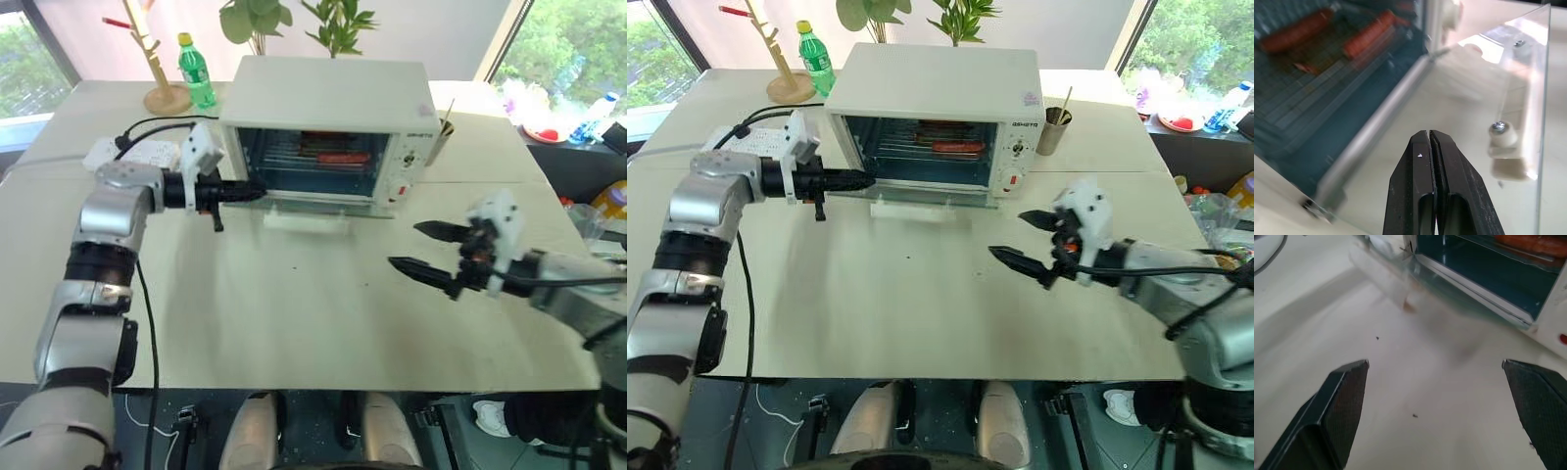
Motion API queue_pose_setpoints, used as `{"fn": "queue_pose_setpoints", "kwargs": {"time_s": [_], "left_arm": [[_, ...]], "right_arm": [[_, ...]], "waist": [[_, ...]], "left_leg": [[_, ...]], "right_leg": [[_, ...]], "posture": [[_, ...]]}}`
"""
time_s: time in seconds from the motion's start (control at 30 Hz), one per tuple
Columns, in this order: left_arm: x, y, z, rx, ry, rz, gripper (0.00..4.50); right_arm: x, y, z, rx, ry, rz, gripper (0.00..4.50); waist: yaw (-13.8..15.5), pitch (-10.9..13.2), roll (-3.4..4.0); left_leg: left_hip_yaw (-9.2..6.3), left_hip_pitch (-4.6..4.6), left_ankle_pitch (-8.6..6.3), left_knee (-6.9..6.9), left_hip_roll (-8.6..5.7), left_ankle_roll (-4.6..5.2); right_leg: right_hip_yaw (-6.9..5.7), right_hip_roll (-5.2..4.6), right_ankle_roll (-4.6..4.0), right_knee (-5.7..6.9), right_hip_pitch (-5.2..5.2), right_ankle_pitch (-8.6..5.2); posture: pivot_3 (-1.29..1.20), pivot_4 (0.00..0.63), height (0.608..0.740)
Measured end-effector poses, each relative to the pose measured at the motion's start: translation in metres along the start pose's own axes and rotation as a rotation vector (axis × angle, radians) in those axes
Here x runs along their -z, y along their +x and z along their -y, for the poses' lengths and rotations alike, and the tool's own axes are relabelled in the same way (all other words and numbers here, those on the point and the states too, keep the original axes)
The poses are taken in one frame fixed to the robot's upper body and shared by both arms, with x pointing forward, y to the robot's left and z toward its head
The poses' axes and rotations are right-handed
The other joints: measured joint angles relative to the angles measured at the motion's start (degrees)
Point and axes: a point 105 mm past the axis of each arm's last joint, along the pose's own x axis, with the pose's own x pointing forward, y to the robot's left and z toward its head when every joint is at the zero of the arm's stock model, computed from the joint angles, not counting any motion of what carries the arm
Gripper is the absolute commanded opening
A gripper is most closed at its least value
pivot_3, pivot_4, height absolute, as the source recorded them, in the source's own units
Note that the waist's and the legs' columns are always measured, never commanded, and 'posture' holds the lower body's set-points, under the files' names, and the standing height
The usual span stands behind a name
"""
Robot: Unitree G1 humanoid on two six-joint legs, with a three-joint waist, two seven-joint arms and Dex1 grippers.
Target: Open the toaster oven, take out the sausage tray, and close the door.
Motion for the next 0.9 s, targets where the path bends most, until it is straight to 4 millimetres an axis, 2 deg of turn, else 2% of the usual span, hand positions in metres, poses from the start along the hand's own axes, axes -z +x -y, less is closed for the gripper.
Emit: {"fn": "queue_pose_setpoints", "kwargs": {"time_s": [0.17,0.27,0.43,0.5,0.6,0.8,0.83,0.9], "left_arm": [[0.015,-0.001,0.013,0.010,-0.010,-0.022,0.06],[0.029,0.003,0.015,-0.008,-0.019,-0.049,0.06],[0.048,0.024,0.019,-0.008,0.039,-0.114,0.06],[0.051,0.026,0.017,-0.026,0.068,-0.119,0.06],[0.051,0.026,0.013,-0.051,0.091,-0.119,0.92],[0.051,0.019,0.010,-0.061,0.029,-0.118,4.06],[0.051,0.016,0.010,-0.061,0.016,-0.123,4.47],[0.045,0.010,0.012,-0.062,-0.007,-0.101,4.47]], "right_arm": [[-0.018,-0.014,0.012,0.051,-0.006,0.024,4.50],[-0.017,-0.014,0.016,0.069,0.007,0.023,4.50],[-0.013,-0.010,0.016,0.075,0.010,0.009,4.50],[-0.012,-0.007,0.015,0.076,0.011,0.002,4.50],[-0.011,-0.006,0.016,0.084,0.011,0.005,4.50],[-0.012,0.001,0.015,0.073,-0.007,0.007,4.50],[-0.014,0.003,0.014,0.071,-0.016,0.010,4.50],[-0.017,0.008,0.014,0.066,-0.030,0.021,4.50]], "waist": [[0.3,0.0,-0.03],[0.4,0.0,-0.03],[0.4,0.0,-0.05],[0.2,0.0,-0.06],[0.3,0.0,-0.05],[0.2,0.0,-0.06],[0.2,0.0,-0.05],[0.2,0.0,-0.06]], "left_leg": [[0.02,-0.01,0.00,0.01,0.00,0.00],[0.02,-0.03,0.00,0.01,-0.02,0.00],[0.03,-0.04,0.00,0.03,-0.03,0.00],[0.03,-0.01,0.00,0.03,-0.01,0.01],[0.04,0.00,0.00,0.03,0.00,0.01],[0.05,-0.01,0.00,0.03,-0.01,0.01],[0.05,-0.01,0.00,0.03,-0.01,0.01],[0.03,-0.01,0.00,0.03,0.01,0.01]], "right_leg": [[0.04,-0.01,0.00,-0.03,0.00,0.00],[0.04,-0.02,0.00,-0.03,0.00,0.00],[0.04,-0.03,0.02,-0.04,0.01,0.01],[0.04,-0.01,0.02,-0.04,0.01,0.01],[0.05,-0.01,0.02,-0.02,0.01,0.02],[0.07,-0.02,0.02,-0.03,0.01,0.02],[0.07,-0.02,0.02,-0.03,0.01,0.02],[0.07,-0.01,0.02,-0.03,0.01,0.02]], "posture": [[0.00,0.150,0.717],[0.00,0.150,0.717],[0.00,0.150,0.717],[0.00,0.150,0.717],[0.00,0.150,0.717],[0.00,0.150,0.717],[0.00,0.150,0.717],[0.00,0.150,0.717]]}}
